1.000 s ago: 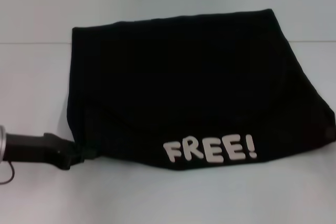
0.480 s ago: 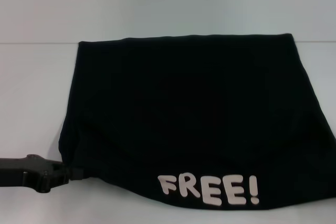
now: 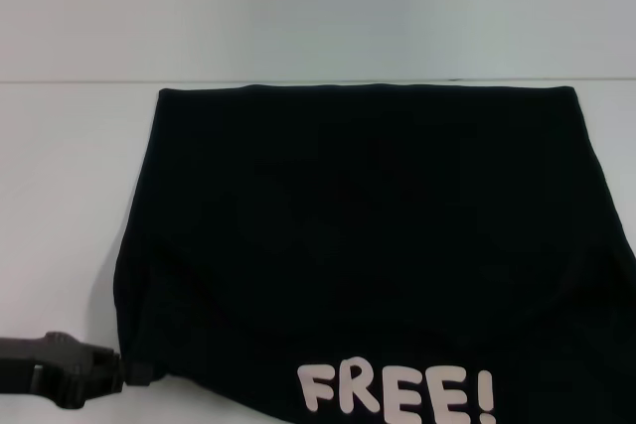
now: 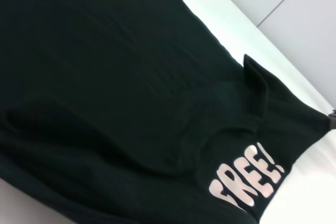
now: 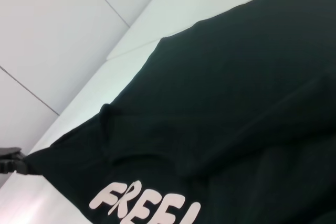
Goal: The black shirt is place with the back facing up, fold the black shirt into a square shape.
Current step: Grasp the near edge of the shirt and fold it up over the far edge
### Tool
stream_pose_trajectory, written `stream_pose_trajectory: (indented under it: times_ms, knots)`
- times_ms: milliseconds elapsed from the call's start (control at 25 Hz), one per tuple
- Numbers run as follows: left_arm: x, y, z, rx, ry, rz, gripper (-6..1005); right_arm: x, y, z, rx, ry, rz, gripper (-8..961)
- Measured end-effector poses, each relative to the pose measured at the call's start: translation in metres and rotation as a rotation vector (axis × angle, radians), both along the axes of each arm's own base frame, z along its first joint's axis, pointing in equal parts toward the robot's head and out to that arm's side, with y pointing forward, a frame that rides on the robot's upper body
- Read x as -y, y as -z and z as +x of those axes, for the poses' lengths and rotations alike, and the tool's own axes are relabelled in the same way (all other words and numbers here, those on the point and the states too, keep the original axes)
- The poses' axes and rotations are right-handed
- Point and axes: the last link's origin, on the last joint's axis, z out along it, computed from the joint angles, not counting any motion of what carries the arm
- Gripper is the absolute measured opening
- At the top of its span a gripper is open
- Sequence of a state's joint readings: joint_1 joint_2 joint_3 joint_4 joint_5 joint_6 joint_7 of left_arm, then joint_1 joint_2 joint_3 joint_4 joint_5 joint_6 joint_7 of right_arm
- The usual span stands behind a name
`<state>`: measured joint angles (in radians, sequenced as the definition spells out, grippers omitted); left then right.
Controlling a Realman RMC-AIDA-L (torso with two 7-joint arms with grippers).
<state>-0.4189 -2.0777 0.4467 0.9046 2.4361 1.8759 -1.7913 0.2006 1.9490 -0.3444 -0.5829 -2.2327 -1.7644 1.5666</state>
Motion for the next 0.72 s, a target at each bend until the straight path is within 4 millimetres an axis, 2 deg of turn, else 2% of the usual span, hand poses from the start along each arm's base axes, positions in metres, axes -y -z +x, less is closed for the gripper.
stream_pose_trajectory:
  times_ms: [240,360,560,720]
  knots:
    - [0.015,-0.008,-0.001,0.062,-0.015,-0.011,31,0.007,-0.002,-0.002,-0.025,-0.007,-0.008,98]
    - [0.014,-0.011,-0.002,0.066,-0.017,0.005,30,0.005,-0.005,-0.001,-0.022,-0.006,0.004,101]
    - [-0.007,-0.021,0.004,0.052,0.003,0.064,30,-0.021,-0.015,-0.008,-0.013,-0.036,0.056,107]
    - [-0.044,-0.027,0.012,0.024,0.017,0.138,30,-0.052,-0.023,-0.018,0.007,-0.071,0.099,111]
